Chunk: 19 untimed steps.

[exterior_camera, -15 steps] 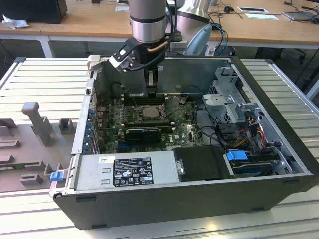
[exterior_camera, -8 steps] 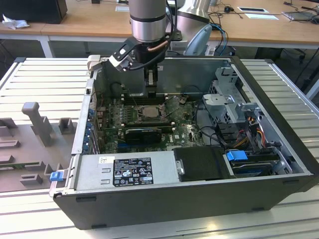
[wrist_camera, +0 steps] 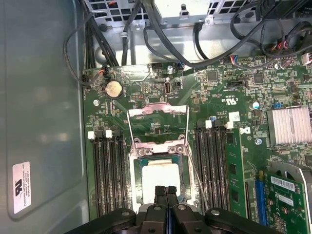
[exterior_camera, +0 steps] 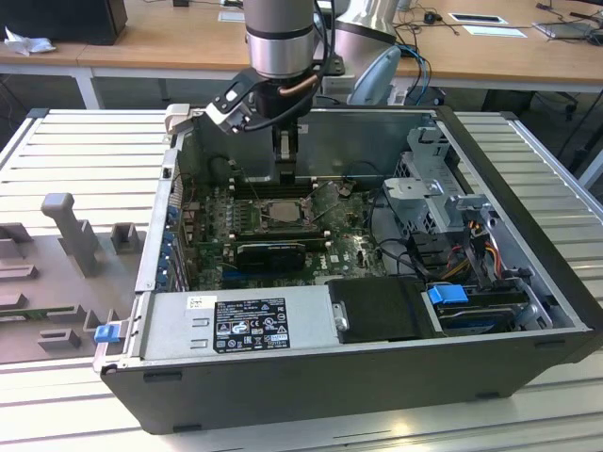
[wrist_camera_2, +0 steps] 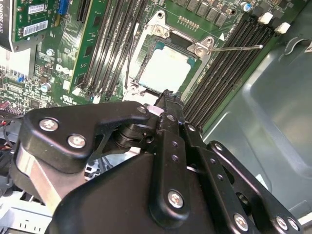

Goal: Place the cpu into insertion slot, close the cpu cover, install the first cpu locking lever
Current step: 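Place the cpu into insertion slot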

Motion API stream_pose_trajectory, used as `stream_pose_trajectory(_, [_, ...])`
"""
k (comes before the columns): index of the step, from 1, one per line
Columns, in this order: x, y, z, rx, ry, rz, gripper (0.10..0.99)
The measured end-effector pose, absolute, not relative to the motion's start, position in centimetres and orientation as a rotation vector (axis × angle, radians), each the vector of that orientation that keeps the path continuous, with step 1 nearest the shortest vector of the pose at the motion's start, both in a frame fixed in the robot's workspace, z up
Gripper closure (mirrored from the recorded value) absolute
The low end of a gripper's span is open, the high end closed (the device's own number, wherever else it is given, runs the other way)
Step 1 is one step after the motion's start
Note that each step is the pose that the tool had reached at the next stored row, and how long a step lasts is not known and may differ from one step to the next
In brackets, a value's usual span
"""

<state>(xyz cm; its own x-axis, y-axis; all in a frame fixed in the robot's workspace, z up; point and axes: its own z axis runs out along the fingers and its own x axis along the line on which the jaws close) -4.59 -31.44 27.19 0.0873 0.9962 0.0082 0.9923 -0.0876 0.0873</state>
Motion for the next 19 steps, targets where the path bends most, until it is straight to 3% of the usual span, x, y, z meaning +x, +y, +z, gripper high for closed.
stream_pose_trajectory(19, [-4.6,-31.4,28.4,2.280,2.072,0.100,0.980])
